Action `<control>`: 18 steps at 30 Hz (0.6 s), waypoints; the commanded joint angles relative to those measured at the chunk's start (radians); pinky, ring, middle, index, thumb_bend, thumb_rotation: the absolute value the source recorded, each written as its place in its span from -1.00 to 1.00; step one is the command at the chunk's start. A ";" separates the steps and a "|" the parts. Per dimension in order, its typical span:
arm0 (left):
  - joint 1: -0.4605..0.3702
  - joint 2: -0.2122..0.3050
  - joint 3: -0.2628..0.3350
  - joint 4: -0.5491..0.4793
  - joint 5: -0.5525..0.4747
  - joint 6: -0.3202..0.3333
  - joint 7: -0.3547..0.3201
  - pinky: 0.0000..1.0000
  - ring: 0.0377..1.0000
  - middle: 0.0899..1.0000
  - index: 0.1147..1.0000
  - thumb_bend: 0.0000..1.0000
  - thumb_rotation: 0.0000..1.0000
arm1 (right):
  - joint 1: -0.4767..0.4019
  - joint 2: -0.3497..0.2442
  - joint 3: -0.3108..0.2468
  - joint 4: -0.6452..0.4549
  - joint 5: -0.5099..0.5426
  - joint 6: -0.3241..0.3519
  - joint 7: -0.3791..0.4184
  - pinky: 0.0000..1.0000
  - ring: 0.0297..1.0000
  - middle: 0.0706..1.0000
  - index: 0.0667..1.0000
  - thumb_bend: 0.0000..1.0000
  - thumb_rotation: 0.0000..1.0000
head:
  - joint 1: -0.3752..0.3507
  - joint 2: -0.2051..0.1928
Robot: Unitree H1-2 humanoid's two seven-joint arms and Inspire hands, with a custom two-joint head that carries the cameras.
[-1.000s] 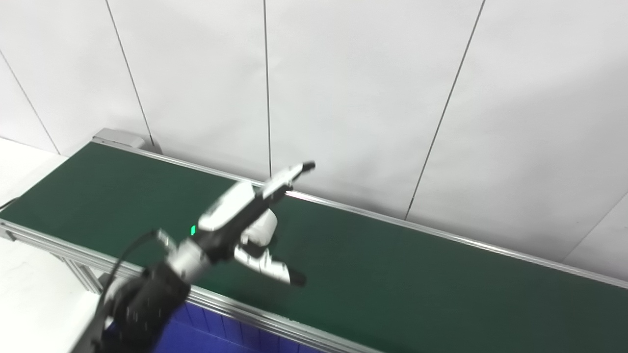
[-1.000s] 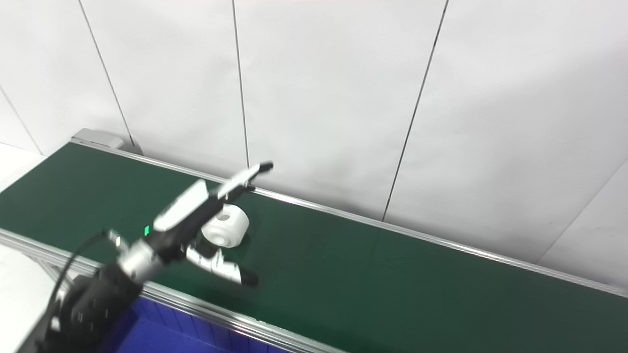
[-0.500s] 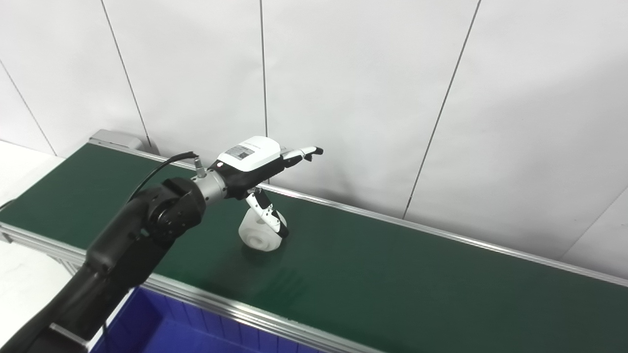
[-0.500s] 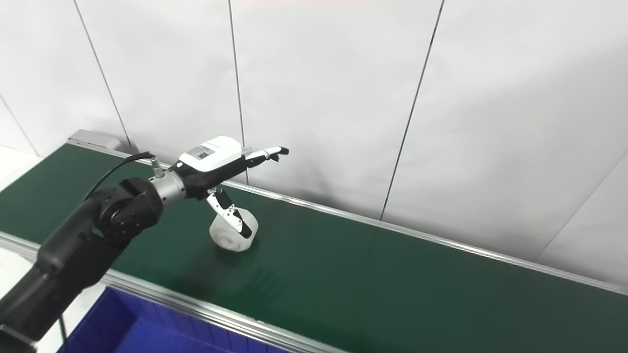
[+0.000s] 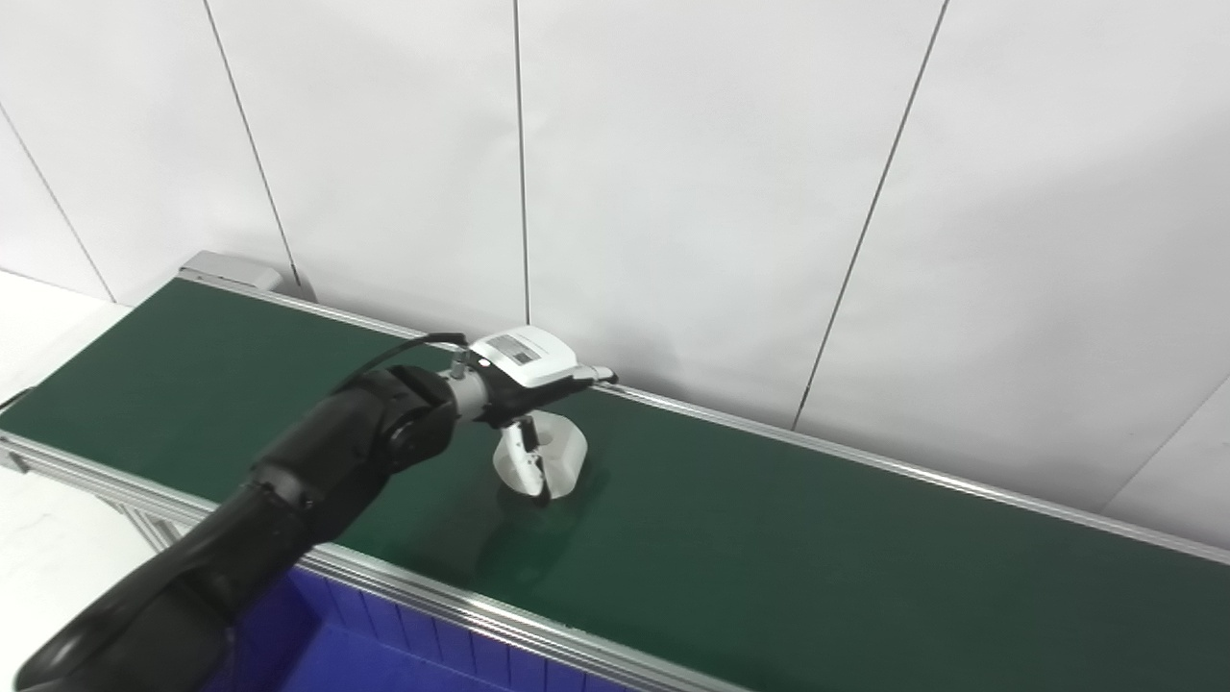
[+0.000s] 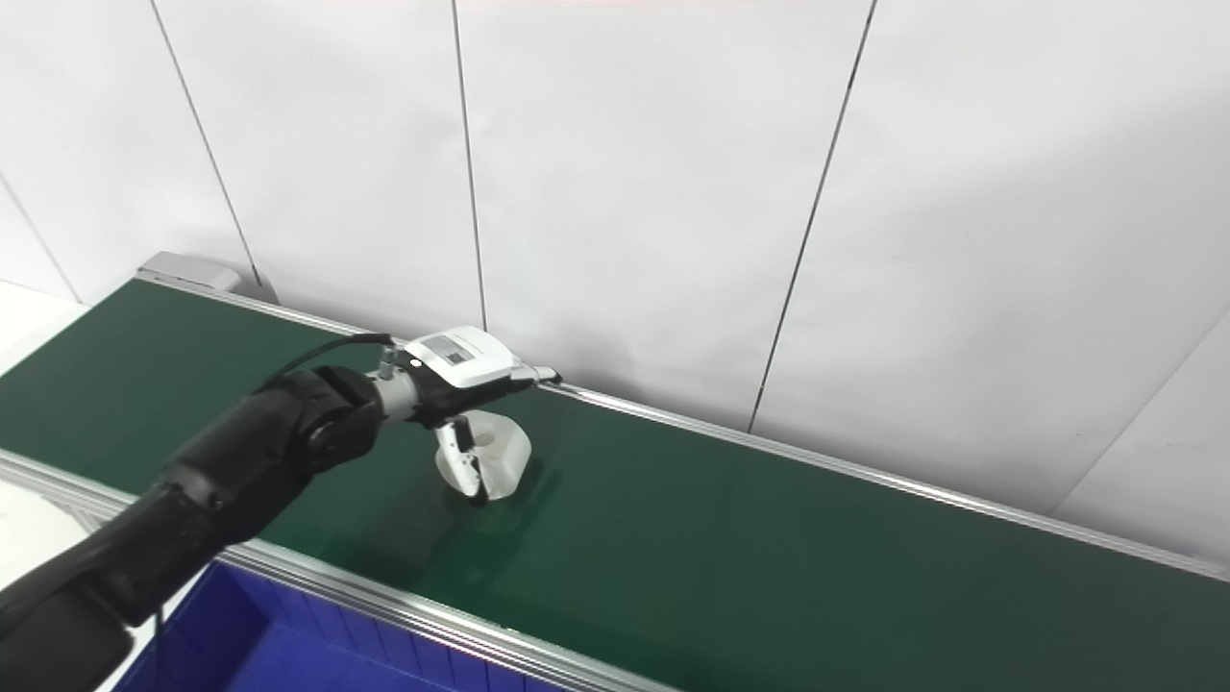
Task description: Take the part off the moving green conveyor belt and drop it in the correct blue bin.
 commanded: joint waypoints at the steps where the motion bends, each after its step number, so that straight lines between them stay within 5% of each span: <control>1: -0.058 0.006 -0.003 0.015 0.001 0.011 0.020 0.74 0.83 0.81 0.89 1.00 -0.23 | 0.016 0.010 0.008 -0.037 -0.001 -0.053 0.004 0.98 0.89 0.95 1.00 0.82 1.00 | -0.001 0.002; 10: -0.066 -0.036 -0.041 0.100 0.028 0.025 0.081 0.75 0.87 0.84 0.89 1.00 -0.13 | 0.033 0.010 0.020 -0.065 0.000 -0.051 0.008 0.99 0.90 0.95 1.00 0.85 1.00 | -0.014 0.023; 16: -0.085 -0.039 -0.139 0.115 0.153 0.018 0.182 0.65 0.71 0.67 0.51 0.97 -0.44 | 0.046 0.009 0.022 -0.085 0.005 -0.044 0.008 0.98 0.88 0.93 1.00 0.86 1.00 | -0.010 0.037; 18: -0.100 -0.040 -0.172 0.127 0.181 0.000 0.217 0.43 0.45 0.40 0.20 0.85 -0.87 | 0.049 0.009 0.023 -0.089 0.009 -0.043 0.010 0.98 0.87 0.93 1.00 0.85 1.00 | -0.009 0.039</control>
